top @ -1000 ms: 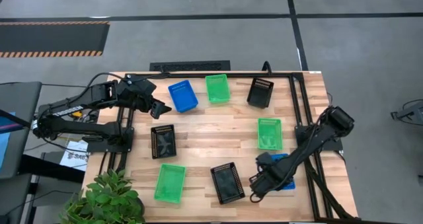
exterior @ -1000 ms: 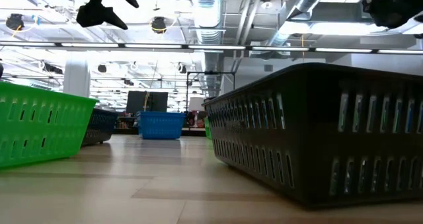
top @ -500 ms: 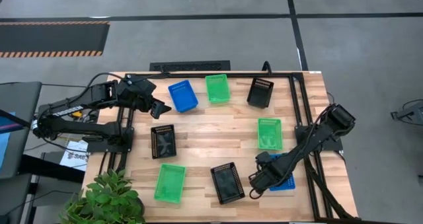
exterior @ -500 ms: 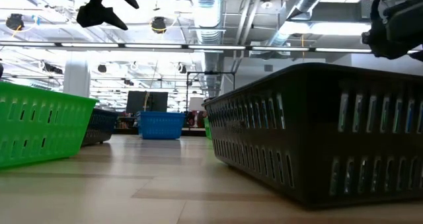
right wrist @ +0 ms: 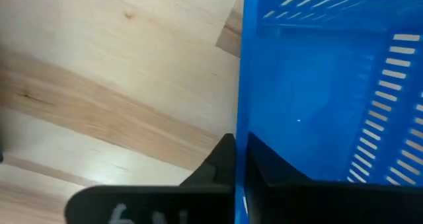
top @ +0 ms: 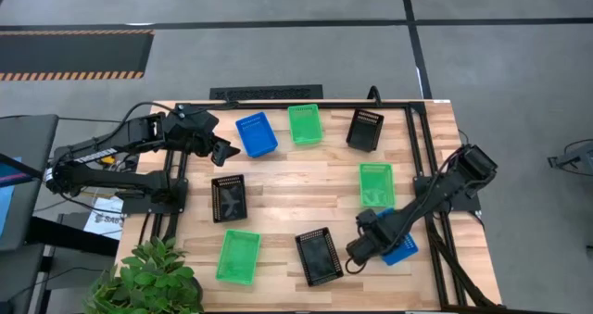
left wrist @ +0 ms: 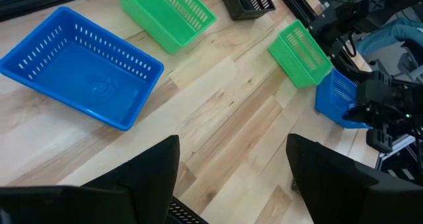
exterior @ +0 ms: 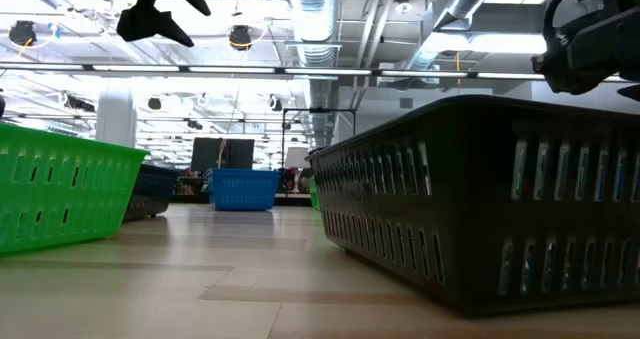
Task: Stack baskets by color
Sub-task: Stack the bottom blue bin on the blue bins, then stack the middle right green bin on the top green bin
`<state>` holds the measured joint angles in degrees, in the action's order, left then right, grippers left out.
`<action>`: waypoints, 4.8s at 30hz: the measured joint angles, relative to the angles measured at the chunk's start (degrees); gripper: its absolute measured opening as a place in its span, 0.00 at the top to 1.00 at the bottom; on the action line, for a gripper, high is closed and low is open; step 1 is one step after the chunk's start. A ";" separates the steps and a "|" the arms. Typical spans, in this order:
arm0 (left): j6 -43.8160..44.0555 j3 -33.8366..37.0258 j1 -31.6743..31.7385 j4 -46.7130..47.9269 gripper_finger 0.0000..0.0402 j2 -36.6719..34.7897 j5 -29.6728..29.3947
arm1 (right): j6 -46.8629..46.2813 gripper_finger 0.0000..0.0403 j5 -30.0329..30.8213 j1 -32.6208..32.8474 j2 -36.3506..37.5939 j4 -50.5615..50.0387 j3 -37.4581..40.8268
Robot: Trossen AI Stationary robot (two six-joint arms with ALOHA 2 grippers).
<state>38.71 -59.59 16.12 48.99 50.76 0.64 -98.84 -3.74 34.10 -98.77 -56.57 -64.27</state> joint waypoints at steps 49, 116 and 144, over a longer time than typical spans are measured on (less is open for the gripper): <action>0.08 0.02 6.34 1.49 0.34 -8.56 -1.53 | 67.12 0.96 -0.67 -47.93 -24.52 28.20 -50.75; 0.75 0.00 6.38 1.50 0.34 -8.40 -6.05 | 84.59 0.63 8.02 -48.84 -38.15 -3.26 -69.20; 0.36 0.00 6.38 1.64 0.34 -8.40 -5.60 | 82.38 0.72 11.65 -47.25 -28.87 -20.60 -70.27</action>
<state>39.07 -59.59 22.50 50.63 42.36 -4.95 -16.46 7.91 -13.14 -127.64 -77.17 -134.54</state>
